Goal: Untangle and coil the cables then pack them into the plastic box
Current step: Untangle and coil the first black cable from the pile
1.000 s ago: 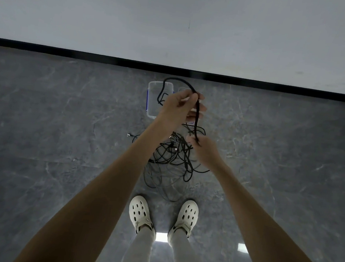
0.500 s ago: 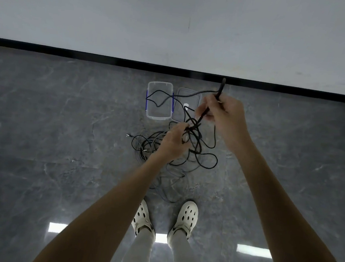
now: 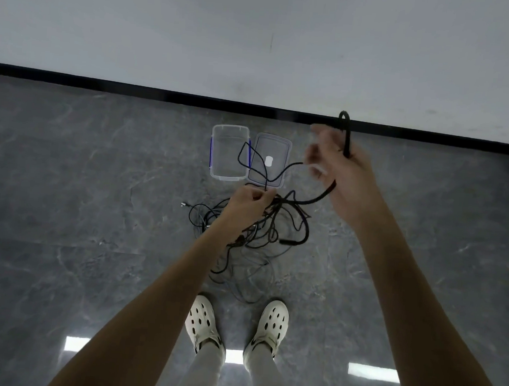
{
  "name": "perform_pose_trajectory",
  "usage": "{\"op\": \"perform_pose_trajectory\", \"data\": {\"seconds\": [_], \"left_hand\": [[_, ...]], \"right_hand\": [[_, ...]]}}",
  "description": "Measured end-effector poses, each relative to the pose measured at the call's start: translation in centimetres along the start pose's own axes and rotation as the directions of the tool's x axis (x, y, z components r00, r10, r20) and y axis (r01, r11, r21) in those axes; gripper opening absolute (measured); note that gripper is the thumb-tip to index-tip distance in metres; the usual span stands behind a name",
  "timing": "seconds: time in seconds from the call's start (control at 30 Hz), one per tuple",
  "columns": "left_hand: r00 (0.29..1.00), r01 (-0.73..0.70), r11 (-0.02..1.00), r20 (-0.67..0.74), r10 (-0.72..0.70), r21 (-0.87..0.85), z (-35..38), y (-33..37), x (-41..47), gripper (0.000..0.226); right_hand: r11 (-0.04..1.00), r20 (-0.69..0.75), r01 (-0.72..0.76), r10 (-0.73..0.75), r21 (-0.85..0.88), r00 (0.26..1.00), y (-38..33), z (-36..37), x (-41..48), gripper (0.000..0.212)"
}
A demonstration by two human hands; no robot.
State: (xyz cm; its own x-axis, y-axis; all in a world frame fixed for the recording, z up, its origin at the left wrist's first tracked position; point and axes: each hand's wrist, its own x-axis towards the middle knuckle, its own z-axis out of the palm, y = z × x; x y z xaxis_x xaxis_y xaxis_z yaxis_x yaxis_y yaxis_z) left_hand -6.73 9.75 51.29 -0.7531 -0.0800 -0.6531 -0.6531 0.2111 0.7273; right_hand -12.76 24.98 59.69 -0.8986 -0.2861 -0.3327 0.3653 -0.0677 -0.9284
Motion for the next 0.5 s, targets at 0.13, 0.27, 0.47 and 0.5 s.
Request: {"op": "perform_pose_trajectory", "data": {"seconds": [0.13, 0.27, 0.47, 0.5], "left_hand": [[0.998, 0.046, 0.955, -0.021, -0.054, -0.294, -0.1, 0.4, -0.2, 0.030], [0.998, 0.058, 0.821, 0.014, -0.061, -0.569, -0.8, 0.9, -0.6, 0.021], [0.999, -0.021, 0.653, -0.045, -0.020, -0.757, -1.2, 1.9, -0.7, 0.017], [0.999, -0.034, 0.622, -0.051, -0.011, -0.782, -1.3, 1.9, -0.6, 0.016]], "right_hand": [[0.987, 0.014, -0.134, 0.136, -0.089, 0.991, 2.5, -0.6, -1.0, 0.020], [0.960, 0.009, -0.260, 0.261, 0.106, 0.965, 3.7, -1.4, -1.7, 0.038], [0.834, 0.227, -0.441, 0.383, 0.333, 0.895, 5.1, -1.3, -2.9, 0.042], [0.821, 0.246, -0.442, 0.373, 0.361, 0.895, 5.1, -1.4, -3.0, 0.040]]}}
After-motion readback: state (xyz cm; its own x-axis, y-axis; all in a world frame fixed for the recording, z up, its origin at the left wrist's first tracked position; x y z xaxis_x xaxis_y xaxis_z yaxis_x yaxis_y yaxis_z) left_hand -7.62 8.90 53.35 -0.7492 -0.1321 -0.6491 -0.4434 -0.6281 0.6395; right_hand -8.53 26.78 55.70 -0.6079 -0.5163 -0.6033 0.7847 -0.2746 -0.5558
